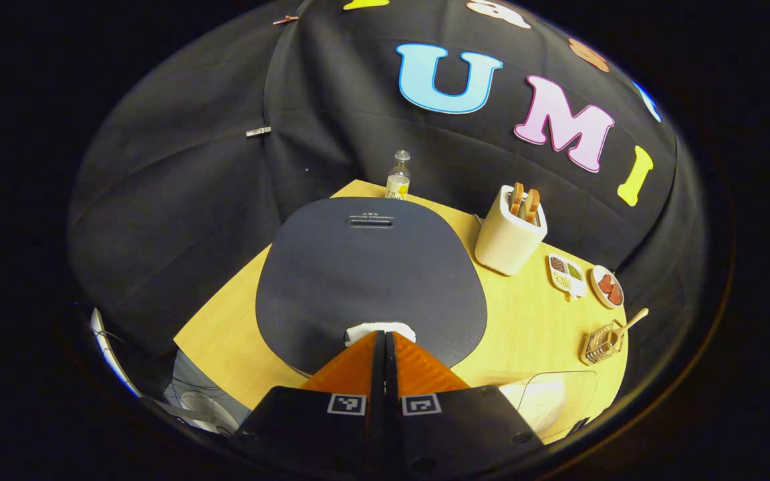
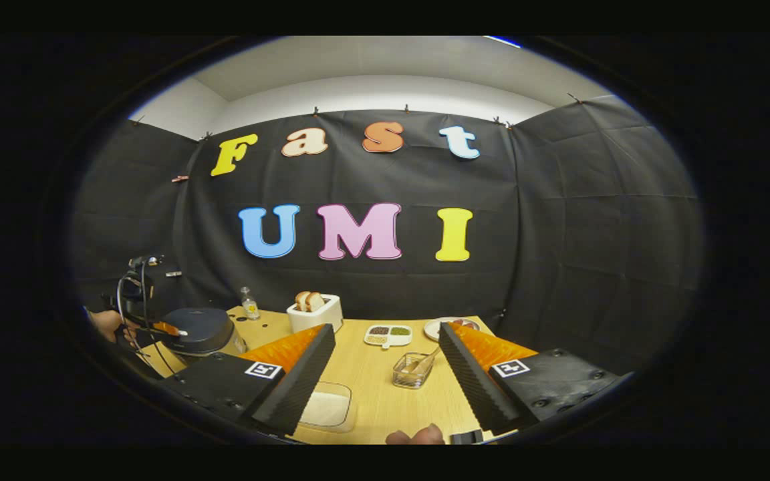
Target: Close the left gripper, press the button to open the rice cooker; take a wooden spoon from the chopstick holder with the right hand, scoop a spoonful of rice and pour it into the rice cooker, then put the wooden spoon back into the chopstick holder.
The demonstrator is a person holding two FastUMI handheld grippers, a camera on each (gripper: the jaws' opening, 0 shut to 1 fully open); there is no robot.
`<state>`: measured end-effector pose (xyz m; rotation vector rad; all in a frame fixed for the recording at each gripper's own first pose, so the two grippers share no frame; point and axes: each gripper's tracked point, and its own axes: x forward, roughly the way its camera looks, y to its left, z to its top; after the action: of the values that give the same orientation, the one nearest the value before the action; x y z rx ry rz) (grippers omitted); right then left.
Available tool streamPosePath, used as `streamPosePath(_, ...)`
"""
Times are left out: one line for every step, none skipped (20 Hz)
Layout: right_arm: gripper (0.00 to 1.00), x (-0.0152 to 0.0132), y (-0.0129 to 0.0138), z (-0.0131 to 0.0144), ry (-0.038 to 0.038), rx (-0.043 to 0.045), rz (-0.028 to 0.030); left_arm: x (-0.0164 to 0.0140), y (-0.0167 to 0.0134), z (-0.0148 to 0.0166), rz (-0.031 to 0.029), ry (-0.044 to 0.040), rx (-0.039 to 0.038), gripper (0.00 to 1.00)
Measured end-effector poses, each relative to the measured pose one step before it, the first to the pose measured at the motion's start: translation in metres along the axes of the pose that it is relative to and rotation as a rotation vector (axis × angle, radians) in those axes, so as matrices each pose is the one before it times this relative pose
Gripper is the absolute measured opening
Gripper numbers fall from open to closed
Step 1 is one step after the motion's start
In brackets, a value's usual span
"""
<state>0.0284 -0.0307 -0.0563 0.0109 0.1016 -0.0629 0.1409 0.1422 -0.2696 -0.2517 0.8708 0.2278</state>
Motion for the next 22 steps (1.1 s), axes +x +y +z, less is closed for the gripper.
streamPosePath(0.98, 0.00079, -0.00275, -0.00224, 0.00494, 0.00466, -0.00664, -0.00024, 0.00051, 0.00047, -0.01959, -0.00005, -0.02185, 0.06)
streamPosePath(0.99, -0.00013, -0.00304, -0.00244, 0.00328, 0.00806, -0.0065, -0.00008, -0.00036, 0.00067, -0.02229, -0.00076, -0.01965, 0.06)
streamPosePath(0.98, -0.0002, -0.0014, -0.00231, 0.00439, 0.00954, -0.00589, -0.0001, 0.00011, 0.00074, -0.02456, -0.00466, -0.01557, 0.06)
streamPosePath(0.98, -0.00099, -0.00096, -0.00314, 0.00542, 0.00754, -0.00185, -0.0011, 0.00094, 0.00148, -0.02403, -0.01856, -0.01705, 0.06)
streamPosePath(0.98, -0.00038, -0.00135, -0.00305, 0.00355, 0.00453, -0.00259, -0.00522, 0.00194, 0.00586, -0.00867, -0.0617, 0.00455, 0.05)
streamPosePath(0.98, -0.00026, -0.00171, -0.00258, 0.00279, 0.00286, -0.00295, -0.00264, 0.00113, 0.00529, -0.01504, -0.05542, 0.01835, 0.05)
streamPosePath(0.98, -0.00054, -0.00224, -0.00361, 0.00396, 0.00313, -0.00388, -0.00475, -0.00191, 0.00248, -0.01585, -0.0215, 0.01958, 0.05)
streamPosePath(1.0, 0.00007, -0.00189, -0.00448, 0.00657, 0.00646, -0.00188, -0.00325, -0.00543, -0.00441, -0.01765, 0.01, 0.00918, 0.03)
streamPosePath(0.98, 0.00017, -0.00032, -0.00625, 0.01049, 0.00791, 0.00033, 0.00233, 0.00016, -0.00617, 0.00088, 0.02845, 0.0121, 0.05)
streamPosePath(0.98, 0.00076, -0.00112, -0.00689, 0.01609, 0.00548, -0.00023, 0.00489, 0.00041, 0.00001, 0.01241, 0.01243, 0.0069, 0.05)
streamPosePath(0.98, -0.0001, -0.00083, -0.00621, 0.01907, 0.00395, 0.00002, 0.00523, 0.00167, 0.00717, 0.00601, -0.00725, -0.00006, 0.05)
streamPosePath(0.98, -0.00089, -0.00177, -0.00361, 0.00881, 0.00485, -0.00176, 0.00342, -0.00333, 0.00675, 0.00127, -0.00822, 0.00007, 0.05)
streamPosePath(0.98, -0.00032, -0.00242, 0.00162, -0.0034, 0.00315, -0.00298, 0.00493, 0.00407, -0.00249, 0.02821, 0.03517, 0.01765, 0.07)
streamPosePath(0.98, 0.00041, -0.00255, 0.00141, -0.00657, 0.0004, -0.00287, 0.00137, 0.00207, -0.01353, 0.00827, 0.05499, 0.00493, 0.05)
streamPosePath(0.98, -0.0001, -0.0022, -0.00118, -0.00146, -0.00228, -0.00196, -0.00191, -0.00096, 0.00454, -0.00101, -0.009, 0.02101, 0.05)
streamPosePath(0.98, 0.00036, -0.00323, -0.00281, 0.00387, -0.00289, -0.00386, 0.00223, -0.00033, -0.00128, -0.00118, 0.00753, 0.00937, 0.05)
streamPosePath(0.98, -0.00018, -0.00203, -0.00275, 0.00384, 0.00372, -0.00277, 0.00448, 0.00169, -0.00536, -0.00038, 0.02911, -0.02831, 0.05)
streamPosePath(0.98, 0.00002, -0.00126, -0.00127, 0.00615, 0.00391, -0.00205, -0.00246, 0.00107, 0.00243, -0.00628, -0.00476, -0.03331, 0.06)
streamPosePath(0.98, 0.00017, -0.00046, -0.001, 0.00337, 0.00258, -0.00024, 0.00043, 0.00046, -0.0051, -0.00871, 0.0197, -0.03849, 0.06)
streamPosePath(0.98, -0.00012, 0.00083, 0.00053, -0.00257, 0.00372, 0.00163, 0.00012, -0.00097, -0.00058, -0.01916, 0.01323, -0.02047, 0.06)
streamPosePath(0.98, 0.00137, 0.0016, 0.00102, 0.00014, 0.00171, 0.00589, -0.00115, -0.0005, 0.00377, -0.00604, 0.00245, -0.01051, 0.06)
streamPosePath(0.98, 0.00011, 0.0018, 0.00294, 0.00074, -0.00228, 0.00707, -0.00371, -0.00091, 0.00912, 0.00001, -0.03574, 0.0034, 0.05)
